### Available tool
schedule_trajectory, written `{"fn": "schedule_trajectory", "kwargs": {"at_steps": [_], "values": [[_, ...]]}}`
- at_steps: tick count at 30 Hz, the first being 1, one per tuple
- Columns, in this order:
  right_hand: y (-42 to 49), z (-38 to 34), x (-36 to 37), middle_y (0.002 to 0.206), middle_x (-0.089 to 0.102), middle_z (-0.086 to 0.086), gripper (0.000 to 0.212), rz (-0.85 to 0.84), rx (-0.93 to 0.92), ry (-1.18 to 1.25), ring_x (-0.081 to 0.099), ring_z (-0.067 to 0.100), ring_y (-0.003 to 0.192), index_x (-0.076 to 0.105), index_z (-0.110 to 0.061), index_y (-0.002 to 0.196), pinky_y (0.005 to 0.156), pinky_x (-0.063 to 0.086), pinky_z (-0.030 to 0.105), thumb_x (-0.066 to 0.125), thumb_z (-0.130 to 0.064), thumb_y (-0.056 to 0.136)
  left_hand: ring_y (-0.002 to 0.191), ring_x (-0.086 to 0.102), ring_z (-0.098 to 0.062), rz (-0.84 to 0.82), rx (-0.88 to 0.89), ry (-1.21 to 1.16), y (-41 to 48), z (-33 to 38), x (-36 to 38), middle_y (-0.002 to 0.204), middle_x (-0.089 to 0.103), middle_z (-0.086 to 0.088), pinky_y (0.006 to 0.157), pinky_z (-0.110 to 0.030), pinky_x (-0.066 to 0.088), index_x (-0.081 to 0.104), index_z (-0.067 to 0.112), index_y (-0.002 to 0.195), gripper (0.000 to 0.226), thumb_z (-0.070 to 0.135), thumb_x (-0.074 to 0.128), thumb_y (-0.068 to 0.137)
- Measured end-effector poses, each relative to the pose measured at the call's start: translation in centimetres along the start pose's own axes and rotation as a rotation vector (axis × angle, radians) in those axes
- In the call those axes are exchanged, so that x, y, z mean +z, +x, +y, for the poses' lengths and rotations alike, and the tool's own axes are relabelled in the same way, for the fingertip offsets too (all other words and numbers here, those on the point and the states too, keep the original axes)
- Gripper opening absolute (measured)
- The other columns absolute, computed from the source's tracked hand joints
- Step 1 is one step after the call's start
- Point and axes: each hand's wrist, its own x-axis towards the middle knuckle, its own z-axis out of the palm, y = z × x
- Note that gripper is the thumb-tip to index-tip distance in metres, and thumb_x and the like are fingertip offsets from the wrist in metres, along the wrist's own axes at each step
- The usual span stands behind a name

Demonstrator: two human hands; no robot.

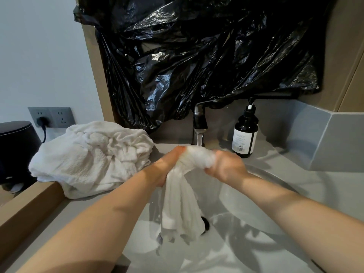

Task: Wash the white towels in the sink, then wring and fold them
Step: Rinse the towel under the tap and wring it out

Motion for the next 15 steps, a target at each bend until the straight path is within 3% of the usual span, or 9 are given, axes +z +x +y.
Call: {"fn": "schedule_trajectory", "kwargs": {"at_steps": [4, 7, 10, 11, 13, 15], "values": [[0.1, 1.3, -0.1, 0.106, 0.066, 0.002, 0.033, 0.107, -0.065, -0.154, 0.062, 0.024, 0.101, 0.055, -0.022, 0.111, 0.069, 0.038, 0.027, 0.056, -0.041, 0.085, 0.071, 0.062, -0.013, -0.03, -0.035, -0.029, 0.0, -0.3, 1.1, 0.082, 0.065, 0.0, 0.067, -0.027, 0.053, 0.059, 0.013, 0.119, 0.038, 0.044, 0.047, 0.1], [0.1, 2.2, -0.1, 0.105, 0.067, 0.002, 0.036, 0.152, -0.086, -0.211, 0.064, 0.025, 0.1, 0.053, -0.019, 0.114, 0.068, 0.038, 0.027, 0.057, -0.042, 0.087, 0.055, 0.062, -0.01, -0.102, -0.089, -0.07, -0.1, -0.5, 1.5, 0.064, 0.065, 0.0, 0.051, -0.021, 0.049, 0.059, 0.011, 0.115, 0.036, 0.041, 0.046, 0.1], [0.1, 2.6, 0.0, 0.103, 0.069, 0.002, 0.039, 0.207, -0.137, -0.279, 0.066, 0.027, 0.096, 0.052, -0.016, 0.116, 0.064, 0.035, 0.028, 0.055, -0.044, 0.089, 0.074, 0.06, -0.009, -0.059, -0.041, -0.049, 0.2, -1.1, 1.6, 0.085, 0.06, 0.005, 0.073, -0.028, 0.053, 0.054, 0.02, 0.109, 0.03, 0.047, 0.045, 0.101], [0.2, 2.7, 0.0, 0.103, 0.069, 0.003, 0.039, 0.217, -0.151, -0.292, 0.066, 0.028, 0.096, 0.052, -0.015, 0.116, 0.064, 0.034, 0.028, 0.055, -0.044, 0.09, 0.073, 0.059, -0.009, -0.076, -0.047, -0.048, 0.1, -1.2, 1.5, 0.085, 0.06, 0.004, 0.073, -0.028, 0.053, 0.054, 0.02, 0.104, 0.029, 0.047, 0.044, 0.101], [0.3, 2.9, 0.0, 0.101, 0.069, 0.005, 0.04, 0.234, -0.186, -0.293, 0.066, 0.03, 0.092, 0.053, -0.012, 0.113, 0.062, 0.034, 0.029, 0.058, -0.042, 0.089, 0.054, 0.059, -0.01, -0.137, -0.152, -0.071, -0.4, -1.0, 1.7, 0.066, 0.062, 0.0, 0.052, -0.026, 0.052, 0.057, 0.013, 0.092, 0.036, 0.047, 0.046, 0.099], [0.2, 3.0, -0.2, 0.079, 0.069, 0.006, 0.043, 0.324, -0.266, -0.323, 0.068, 0.029, 0.067, 0.06, -0.007, 0.094, 0.051, 0.036, 0.027, 0.078, -0.038, 0.071, 0.044, 0.058, -0.014, -0.157, -0.233, -0.088, -0.2, -0.9, 1.5, 0.058, 0.062, -0.004, 0.043, -0.022, 0.046, 0.062, 0.008, 0.091, 0.048, 0.054, 0.049, 0.095]]}}
